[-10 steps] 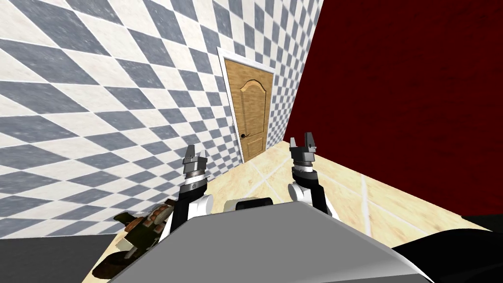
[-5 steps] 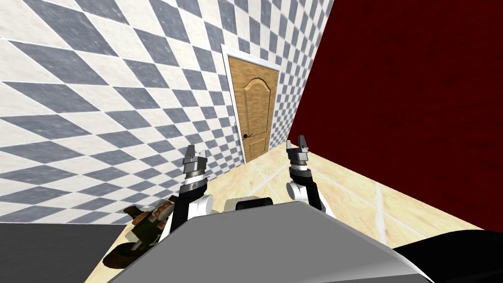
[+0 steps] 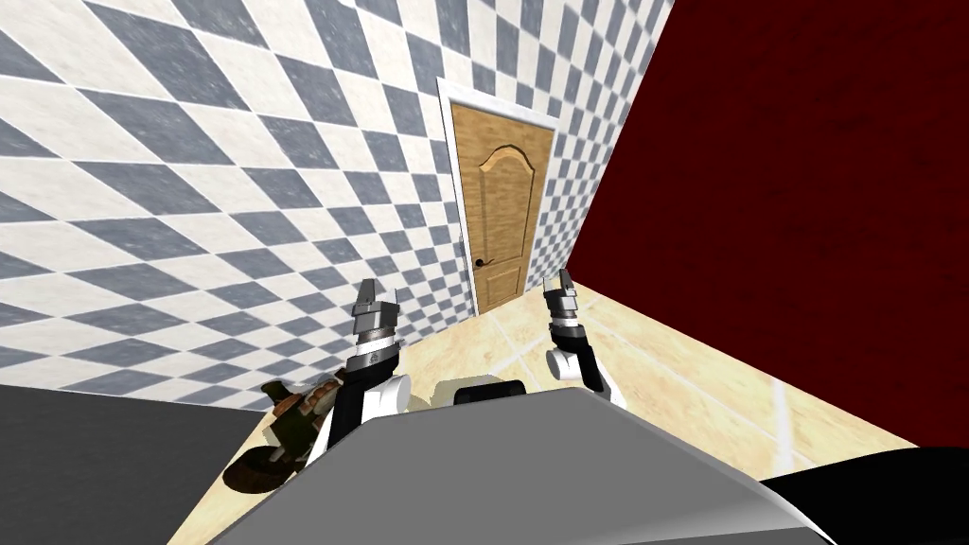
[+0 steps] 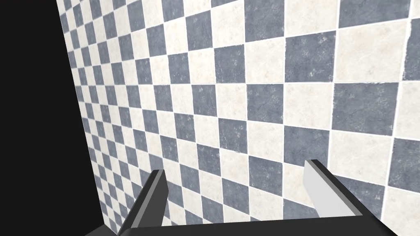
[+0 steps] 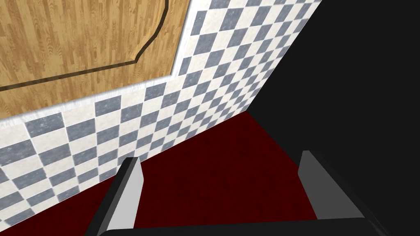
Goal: Pull the door open
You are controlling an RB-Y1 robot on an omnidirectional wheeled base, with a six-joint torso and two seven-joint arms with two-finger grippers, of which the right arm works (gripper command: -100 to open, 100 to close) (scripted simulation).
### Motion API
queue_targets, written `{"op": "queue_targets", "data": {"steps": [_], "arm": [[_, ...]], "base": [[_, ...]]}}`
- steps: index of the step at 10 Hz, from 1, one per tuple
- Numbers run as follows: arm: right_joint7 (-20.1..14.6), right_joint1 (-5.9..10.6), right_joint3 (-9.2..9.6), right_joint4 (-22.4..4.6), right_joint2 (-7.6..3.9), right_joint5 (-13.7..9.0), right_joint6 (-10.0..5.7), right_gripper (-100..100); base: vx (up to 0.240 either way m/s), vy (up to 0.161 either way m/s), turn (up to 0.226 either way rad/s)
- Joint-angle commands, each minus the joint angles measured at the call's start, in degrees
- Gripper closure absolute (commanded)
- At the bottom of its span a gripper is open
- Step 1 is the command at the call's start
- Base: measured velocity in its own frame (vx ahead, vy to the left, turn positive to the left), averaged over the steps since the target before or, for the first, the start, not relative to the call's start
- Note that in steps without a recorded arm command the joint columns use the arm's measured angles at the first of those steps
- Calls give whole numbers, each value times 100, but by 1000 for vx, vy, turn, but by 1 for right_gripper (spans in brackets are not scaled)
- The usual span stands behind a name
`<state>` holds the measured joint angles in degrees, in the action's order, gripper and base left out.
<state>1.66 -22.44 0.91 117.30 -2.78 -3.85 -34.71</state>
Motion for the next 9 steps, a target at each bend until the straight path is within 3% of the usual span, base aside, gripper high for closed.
{"op": "queue_targets", "data": {"steps": [1,6,7,9], "arm": [[-23,164,-59,-286,-96,-70,20,-100],[-22,544,-111,-1132,-272,-200,-34,-100],[-22,544,-111,-1231,-272,-200,-34,-100],[-21,748,-139,-1648,-362,-270,-63,-100]], "base": [[84,-27,127],[77,-23,140],[53,-22,77],[54,-15,155]]}}
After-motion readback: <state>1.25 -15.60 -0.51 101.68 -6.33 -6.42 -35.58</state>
